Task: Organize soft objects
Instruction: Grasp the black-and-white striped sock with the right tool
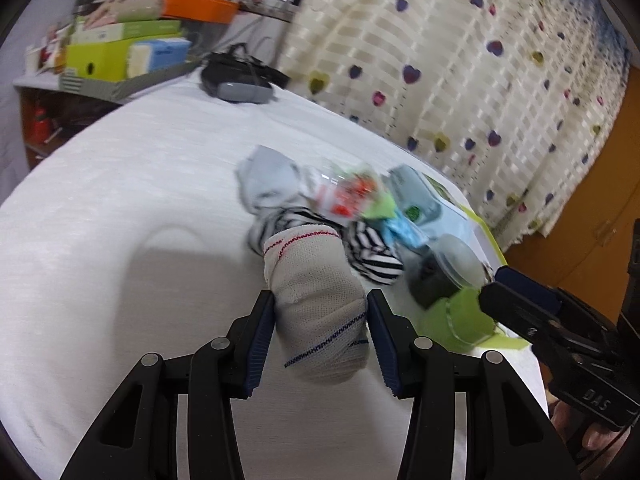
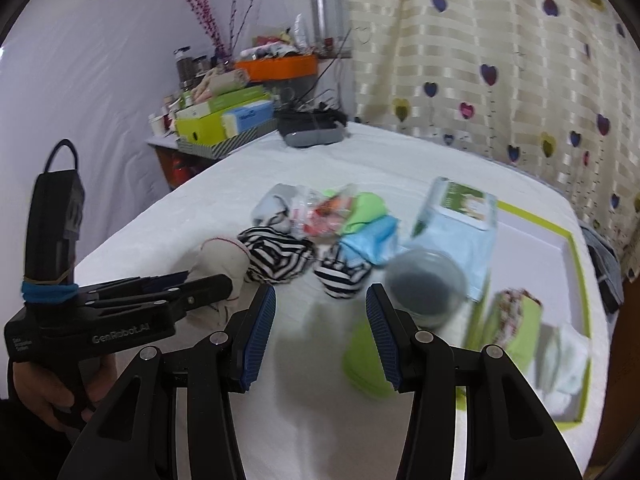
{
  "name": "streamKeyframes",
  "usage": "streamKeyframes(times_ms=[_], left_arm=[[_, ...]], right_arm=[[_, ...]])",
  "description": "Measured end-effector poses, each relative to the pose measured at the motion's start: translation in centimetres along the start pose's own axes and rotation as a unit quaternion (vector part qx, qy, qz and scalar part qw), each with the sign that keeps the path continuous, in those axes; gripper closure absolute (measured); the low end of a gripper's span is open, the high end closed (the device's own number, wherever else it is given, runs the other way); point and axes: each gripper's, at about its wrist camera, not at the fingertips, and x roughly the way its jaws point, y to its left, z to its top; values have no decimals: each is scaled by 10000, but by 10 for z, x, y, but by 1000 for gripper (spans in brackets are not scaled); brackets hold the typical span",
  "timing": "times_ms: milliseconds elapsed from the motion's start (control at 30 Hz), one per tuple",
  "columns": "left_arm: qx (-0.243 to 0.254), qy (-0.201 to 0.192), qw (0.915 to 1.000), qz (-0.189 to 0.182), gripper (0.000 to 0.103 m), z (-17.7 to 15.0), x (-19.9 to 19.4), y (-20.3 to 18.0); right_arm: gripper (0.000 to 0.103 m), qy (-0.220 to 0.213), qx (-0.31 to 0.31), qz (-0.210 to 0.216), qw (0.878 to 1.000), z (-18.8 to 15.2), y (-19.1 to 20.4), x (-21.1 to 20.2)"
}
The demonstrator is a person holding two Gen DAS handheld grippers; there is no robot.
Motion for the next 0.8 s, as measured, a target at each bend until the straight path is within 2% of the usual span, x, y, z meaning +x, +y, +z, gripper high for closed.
streamKeyframes(times_ms=[467, 800], left_arm=[[-490, -217, 9982, 283, 57, 7, -16, 59], [-608, -229, 9975, 275, 57, 5, -18, 76]], right_arm=[[54, 517, -307, 468, 9971, 21, 49, 85], [54, 1074, -149, 66, 9941, 22, 48, 143]])
